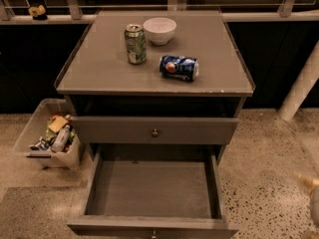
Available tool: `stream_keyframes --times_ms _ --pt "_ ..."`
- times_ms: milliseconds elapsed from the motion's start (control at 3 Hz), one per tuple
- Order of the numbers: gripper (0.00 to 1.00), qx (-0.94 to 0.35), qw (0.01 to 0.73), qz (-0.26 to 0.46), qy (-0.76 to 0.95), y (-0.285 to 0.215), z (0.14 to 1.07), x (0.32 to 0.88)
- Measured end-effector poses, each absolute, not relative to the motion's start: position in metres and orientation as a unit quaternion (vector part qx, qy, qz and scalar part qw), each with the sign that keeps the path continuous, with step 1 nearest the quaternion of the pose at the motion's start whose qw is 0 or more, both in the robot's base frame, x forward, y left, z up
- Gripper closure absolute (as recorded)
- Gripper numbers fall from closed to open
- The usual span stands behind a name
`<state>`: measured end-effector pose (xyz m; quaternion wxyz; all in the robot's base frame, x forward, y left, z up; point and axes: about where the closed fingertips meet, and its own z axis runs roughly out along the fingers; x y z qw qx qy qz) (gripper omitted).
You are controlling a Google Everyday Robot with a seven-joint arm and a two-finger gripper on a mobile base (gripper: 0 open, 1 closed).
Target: Close middle drawer
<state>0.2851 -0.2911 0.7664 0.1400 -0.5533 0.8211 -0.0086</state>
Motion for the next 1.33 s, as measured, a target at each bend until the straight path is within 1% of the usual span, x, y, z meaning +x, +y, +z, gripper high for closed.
stream_keyframes --times_ms 333,667,1333 --pt "0.0 -0.523 0.04 0.044 0.85 -0.321 0.639 0.24" --pt "0.0 -0.499 -0.007 0.083 0.863 -0.337 0.574 0.211" --pt "0.0 -0.503 -0.014 0.108 0.857 -0.335 0.56 0.204"
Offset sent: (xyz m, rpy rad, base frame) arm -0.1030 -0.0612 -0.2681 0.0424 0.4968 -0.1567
